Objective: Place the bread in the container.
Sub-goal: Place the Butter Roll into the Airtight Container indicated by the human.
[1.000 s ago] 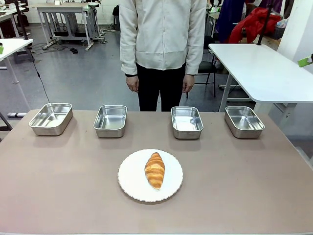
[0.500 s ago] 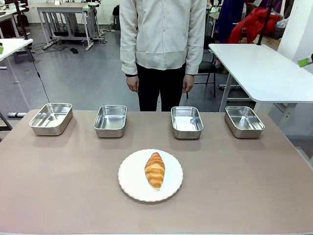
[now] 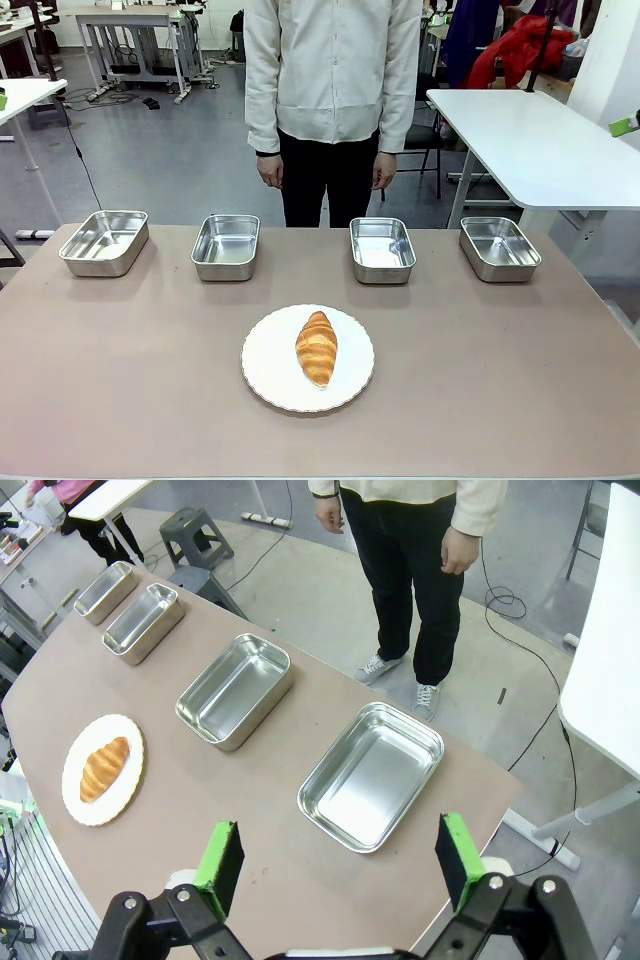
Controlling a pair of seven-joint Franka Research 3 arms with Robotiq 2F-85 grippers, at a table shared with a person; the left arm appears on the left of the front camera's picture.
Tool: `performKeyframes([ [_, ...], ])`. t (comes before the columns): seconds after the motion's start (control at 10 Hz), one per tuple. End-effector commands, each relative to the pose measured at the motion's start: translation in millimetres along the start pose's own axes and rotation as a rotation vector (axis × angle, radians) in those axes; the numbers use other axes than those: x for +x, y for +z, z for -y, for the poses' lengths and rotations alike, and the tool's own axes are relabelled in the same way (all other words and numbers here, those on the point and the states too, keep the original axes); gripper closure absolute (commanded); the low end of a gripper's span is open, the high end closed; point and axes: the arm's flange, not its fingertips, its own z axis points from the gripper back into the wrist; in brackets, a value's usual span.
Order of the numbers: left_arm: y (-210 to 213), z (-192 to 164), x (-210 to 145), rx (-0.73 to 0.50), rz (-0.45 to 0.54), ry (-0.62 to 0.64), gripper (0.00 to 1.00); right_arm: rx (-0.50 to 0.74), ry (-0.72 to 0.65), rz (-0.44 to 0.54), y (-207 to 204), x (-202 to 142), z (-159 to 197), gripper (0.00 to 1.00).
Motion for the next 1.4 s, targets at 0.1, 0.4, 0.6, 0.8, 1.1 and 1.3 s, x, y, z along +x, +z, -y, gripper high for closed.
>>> performKeyframes([
  [0.1,0.0,0.5,0.8,-0.002,0.006,-0.002,0.00,0.007,0.003,0.011,-0.6,0.6,-0.5,0.00],
  [0.4,0.0,0.5,0.8,-0.002,0.006,-0.002,0.00,0.007,0.003,0.011,-0.6,0.6,-0.5,0.00],
  [0.6,0.0,0.5,0.8,-0.002,0.006,-0.002,0.00,0.007,0.003,0.011,-0.6,0.6,-0.5,0.00],
  [0.8,0.0,0.5,0.8,-0.002,0.006,-0.002,0.00,0.007,0.003,0.011,-0.6,0.6,-0.5,0.00],
  [1.1,0.0,0.5,0.8,-0.002,0.006,-0.002,0.00,0.007,0.003,0.011,-0.6,0.6,-0.5,0.00],
  [1.3,0.0,0.5,0.8,-0.002,0.006,-0.002,0.00,0.007,0.003,0.011,-0.6,0.6,-0.5,0.00],
])
